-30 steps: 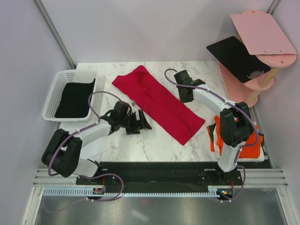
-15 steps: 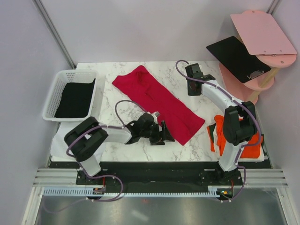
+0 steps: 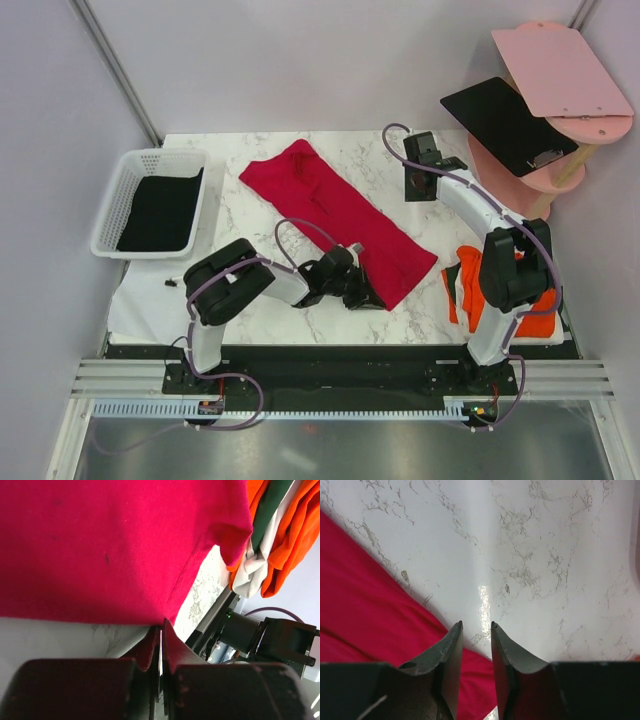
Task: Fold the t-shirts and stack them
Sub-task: Rotate the tshirt 90 degrees
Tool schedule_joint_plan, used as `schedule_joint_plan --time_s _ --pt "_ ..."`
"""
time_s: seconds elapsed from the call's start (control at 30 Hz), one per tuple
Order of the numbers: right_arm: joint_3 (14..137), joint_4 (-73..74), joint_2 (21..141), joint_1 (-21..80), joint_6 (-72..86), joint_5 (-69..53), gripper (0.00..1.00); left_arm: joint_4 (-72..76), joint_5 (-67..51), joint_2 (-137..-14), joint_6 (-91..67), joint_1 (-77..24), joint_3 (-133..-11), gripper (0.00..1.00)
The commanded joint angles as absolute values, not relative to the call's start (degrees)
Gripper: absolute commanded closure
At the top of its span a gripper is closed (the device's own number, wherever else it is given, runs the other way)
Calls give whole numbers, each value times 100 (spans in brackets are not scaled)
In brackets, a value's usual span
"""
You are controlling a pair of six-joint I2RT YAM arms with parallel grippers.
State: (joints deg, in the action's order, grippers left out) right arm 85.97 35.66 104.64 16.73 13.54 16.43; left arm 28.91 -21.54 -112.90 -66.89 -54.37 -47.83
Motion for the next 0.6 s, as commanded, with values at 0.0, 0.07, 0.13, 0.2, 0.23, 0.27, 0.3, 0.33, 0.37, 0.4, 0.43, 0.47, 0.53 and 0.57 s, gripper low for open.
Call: schedule_joint_plan --time_s 0.0,0.07,0.13,0.2,0.23,0.27,0.3,0.33,0.37,0.4,0.43,0.47,0.53,0.57 --pt "8684 3376 10274 1644 1327 1416 63 2119 -1627 -11304 -6522 -5476 -4518 98" --pt "8640 3358 10344 1635 1301 1284 63 1952 -1547 -11189 -6451 -5476 -4404 98" --pt "8622 3331 10423 1644 1301 1196 62 1759 -1415 -10943 -6381 -5476 -4254 98" --pt "8622 3305 10476 1644 1292 1082 62 1565 -1275 -10645 -6302 -5475 -4123 98" --pt "8622 3287 10494 1644 1292 1011 62 1451 -1248 -10530 -6215 -5467 -4087 98" --pt "8631 3261 10512 1644 1292 941 61 1207 -1152 -10416 -6170 -5467 -4052 98" --pt "8640 3261 10547 1644 1292 880 61 1074 -1117 -10319 -6135 -5475 -3947 98" --pt "8666 3243 10564 1644 1301 853 61 959 -1081 -10049 -6074 -5458 -3903 98" --pt "8666 3191 10582 1644 1318 722 60 758 -1011 -9915 -6056 -5458 -3833 98" --pt "8666 3147 10634 1644 1344 625 60 678 -985 -9740 -6047 -5458 -3667 98" --pt "8649 3094 10670 1644 1362 520 59 616 -967 -9460 -6056 -5467 -3569 98" --pt "8640 2885 10713 1644 1380 153 59 520 -941 -9274 -6064 -5467 -3481 98" --pt "8631 2620 10941 1644 1441 -287 58 221 -914 -8966 -6099 -5467 -3209 98" --pt "8657 2376 11047 1644 1494 -447 57 89 -871 -8608 -6108 -5467 -3121 98"
